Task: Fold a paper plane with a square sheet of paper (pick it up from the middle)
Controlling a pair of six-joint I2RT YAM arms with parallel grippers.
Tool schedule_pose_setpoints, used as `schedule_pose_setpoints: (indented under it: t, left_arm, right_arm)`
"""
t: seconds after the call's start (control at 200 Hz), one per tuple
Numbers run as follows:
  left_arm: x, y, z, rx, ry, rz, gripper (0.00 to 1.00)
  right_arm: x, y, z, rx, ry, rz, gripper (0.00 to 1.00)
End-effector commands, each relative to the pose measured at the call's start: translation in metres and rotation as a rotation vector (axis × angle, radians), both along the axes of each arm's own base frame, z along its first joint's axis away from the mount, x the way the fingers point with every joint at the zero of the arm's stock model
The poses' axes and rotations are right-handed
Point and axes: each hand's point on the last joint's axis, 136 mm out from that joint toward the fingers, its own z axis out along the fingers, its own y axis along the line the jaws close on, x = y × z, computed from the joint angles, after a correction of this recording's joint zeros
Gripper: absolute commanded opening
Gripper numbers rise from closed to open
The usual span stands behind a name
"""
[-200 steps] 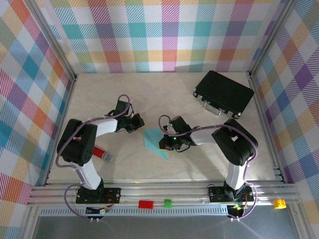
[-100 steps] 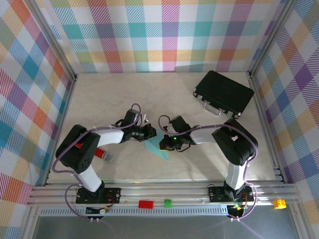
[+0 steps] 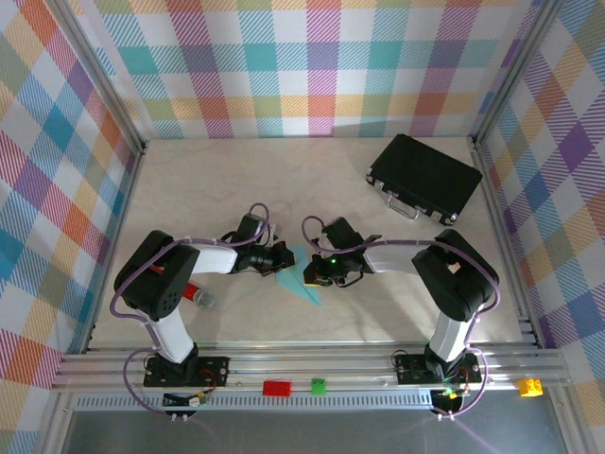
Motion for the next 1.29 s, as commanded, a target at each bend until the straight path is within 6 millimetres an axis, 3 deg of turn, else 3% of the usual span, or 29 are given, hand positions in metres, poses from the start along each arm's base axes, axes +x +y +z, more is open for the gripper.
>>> schedule_pose_setpoints:
  t: [0.0, 0.2, 0.385, 0.535, 0.74, 0.95, 1.07, 1.29]
  left_arm:
    - [-0.012, 0.020, -0.034, 0.117, 0.063, 0.026, 0.04]
    - [-0.012, 0.020, -0.035, 0.121, 0.069, 0.025, 0.03]
    - [-0.012, 0.022, -0.038, 0.127, 0.079, 0.030, 0.03]
    - [-0.011, 0.023, -0.038, 0.128, 0.080, 0.037, 0.03]
    - [-0.011, 0.021, -0.035, 0.106, 0.082, 0.044, 0.03]
    - [-0.009, 0.016, -0.027, 0.066, 0.088, 0.056, 0.03]
    - [-0.009, 0.013, -0.022, 0.048, 0.090, 0.057, 0.03]
    - [-0.010, 0.011, -0.021, 0.029, 0.101, 0.054, 0.03]
  right_arm:
    - [-0.008, 0.010, 0.002, 0.029, 0.026, 0.013, 0.03]
    - [-0.036, -0.020, -0.036, -0.086, 0.098, 0.003, 0.03]
    - [-0.067, -0.044, -0.036, -0.066, 0.124, 0.009, 0.04]
    - [-0.082, -0.057, -0.037, -0.081, 0.138, 0.018, 0.04]
    - [-0.076, -0.057, -0.018, -0.069, 0.096, -0.003, 0.06]
    - [-0.060, -0.047, 0.011, -0.020, 0.075, -0.089, 0.28]
    - [-0.058, -0.045, 0.011, -0.019, 0.129, -0.149, 0.36]
    - [-0.058, -0.040, 0.000, -0.007, 0.199, -0.186, 0.37]
